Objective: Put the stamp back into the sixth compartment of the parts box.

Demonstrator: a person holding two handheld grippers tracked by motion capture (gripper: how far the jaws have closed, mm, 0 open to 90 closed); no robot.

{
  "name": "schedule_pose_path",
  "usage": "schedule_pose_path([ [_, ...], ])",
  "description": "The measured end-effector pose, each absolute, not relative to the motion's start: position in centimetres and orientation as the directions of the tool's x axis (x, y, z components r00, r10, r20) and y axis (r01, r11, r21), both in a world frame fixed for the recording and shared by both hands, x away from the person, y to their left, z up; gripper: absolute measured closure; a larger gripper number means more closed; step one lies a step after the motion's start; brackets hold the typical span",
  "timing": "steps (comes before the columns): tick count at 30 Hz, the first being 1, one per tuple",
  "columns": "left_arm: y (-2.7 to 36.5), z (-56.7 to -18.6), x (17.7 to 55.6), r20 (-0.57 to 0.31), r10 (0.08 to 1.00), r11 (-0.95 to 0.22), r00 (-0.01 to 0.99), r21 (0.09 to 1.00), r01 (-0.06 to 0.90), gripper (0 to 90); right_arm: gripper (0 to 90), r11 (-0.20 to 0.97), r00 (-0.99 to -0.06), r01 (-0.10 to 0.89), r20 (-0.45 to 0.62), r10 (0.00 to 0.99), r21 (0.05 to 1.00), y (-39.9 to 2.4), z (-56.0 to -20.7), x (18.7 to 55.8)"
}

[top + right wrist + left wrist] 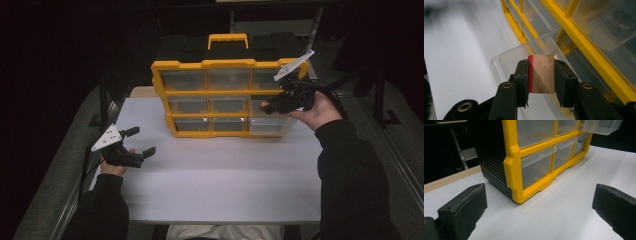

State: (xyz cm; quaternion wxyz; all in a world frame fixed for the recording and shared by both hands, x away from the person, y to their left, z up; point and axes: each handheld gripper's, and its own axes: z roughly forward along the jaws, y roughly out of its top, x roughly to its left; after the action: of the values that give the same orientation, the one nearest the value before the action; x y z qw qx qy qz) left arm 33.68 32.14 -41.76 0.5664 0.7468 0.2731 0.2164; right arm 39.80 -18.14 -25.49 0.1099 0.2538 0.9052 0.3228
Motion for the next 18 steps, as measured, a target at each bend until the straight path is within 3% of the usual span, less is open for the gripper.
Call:
schedule_pose_path([
  [13,32.13,-41.78,33.70,0.013,0.652,-0.210,0.758,0.964,0.164,0.0,64.3,0.662,-0.840,0.405,-0.029,0.542,0.631,-18.35,-26.52,40.08],
  [18,32.13,-41.77,33.69,0.013,0.651,-0.211,0.759,0.964,0.164,0.0,57.8,0.648,-0.832,0.413,-0.024,0.555,0.640,-18.46,-26.33,40.06],
])
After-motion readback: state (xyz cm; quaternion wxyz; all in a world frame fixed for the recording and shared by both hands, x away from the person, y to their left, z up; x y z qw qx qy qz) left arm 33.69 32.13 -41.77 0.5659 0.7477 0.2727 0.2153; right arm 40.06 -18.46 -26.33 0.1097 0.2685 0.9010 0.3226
